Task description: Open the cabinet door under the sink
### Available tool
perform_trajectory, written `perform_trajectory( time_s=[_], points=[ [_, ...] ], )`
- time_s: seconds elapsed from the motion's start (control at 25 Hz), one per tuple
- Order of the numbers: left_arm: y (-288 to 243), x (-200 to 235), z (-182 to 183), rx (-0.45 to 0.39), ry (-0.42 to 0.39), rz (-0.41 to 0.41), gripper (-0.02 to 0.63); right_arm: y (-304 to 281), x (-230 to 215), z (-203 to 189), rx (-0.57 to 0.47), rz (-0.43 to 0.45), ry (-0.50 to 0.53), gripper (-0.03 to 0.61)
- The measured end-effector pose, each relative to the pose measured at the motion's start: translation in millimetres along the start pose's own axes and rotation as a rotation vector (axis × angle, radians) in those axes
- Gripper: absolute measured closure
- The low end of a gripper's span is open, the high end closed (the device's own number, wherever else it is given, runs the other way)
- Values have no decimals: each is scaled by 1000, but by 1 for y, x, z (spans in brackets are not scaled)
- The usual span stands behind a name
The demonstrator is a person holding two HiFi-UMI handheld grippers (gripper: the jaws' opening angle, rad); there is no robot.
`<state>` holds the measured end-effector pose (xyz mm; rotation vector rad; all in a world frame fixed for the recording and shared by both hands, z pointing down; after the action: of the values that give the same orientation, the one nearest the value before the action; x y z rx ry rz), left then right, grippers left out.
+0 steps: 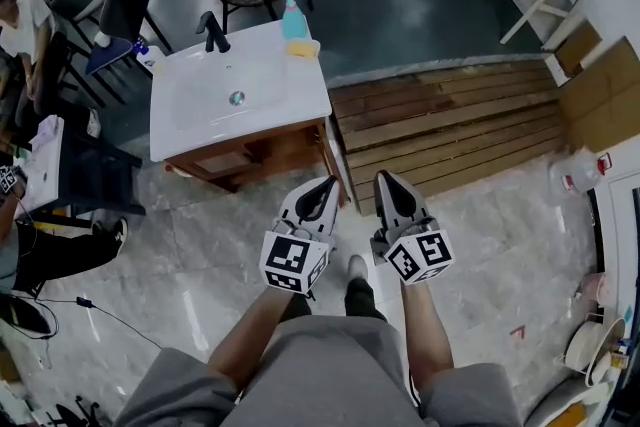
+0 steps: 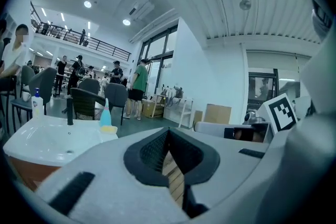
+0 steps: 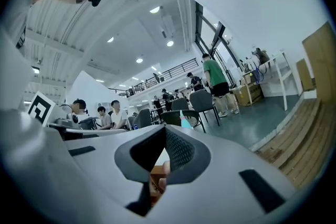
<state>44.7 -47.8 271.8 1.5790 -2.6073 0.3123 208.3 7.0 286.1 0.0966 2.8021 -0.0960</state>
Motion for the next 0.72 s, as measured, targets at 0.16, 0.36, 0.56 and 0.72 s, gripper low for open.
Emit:
perform_trajectory(
  time_s=[0.16, 0.36, 0.56, 0.72],
  points=[
    [9, -5, 29, -45, -44, -17, 606, 6, 17, 25, -43, 9, 31, 569],
    [22, -8, 51, -80, -74, -24, 606, 11, 35, 47, -81, 37, 59, 569],
    [31, -10, 56, -90, -101, -34, 606, 11, 49, 51, -91, 53, 77, 571],
    [34, -7, 58, -99, -99, -20, 606, 11, 54, 52, -87, 66, 119, 571]
  ],
)
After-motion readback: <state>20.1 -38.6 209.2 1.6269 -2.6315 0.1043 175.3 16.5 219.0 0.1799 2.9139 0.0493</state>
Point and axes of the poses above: the fingertips, and each gripper's own axes: y backward along the fingers, x to its left, z out of its top, the point moved 8 cm from there along y, backward along the fingers, and after that the axes turned 7 degrees about -z, right-handed, at the moved point
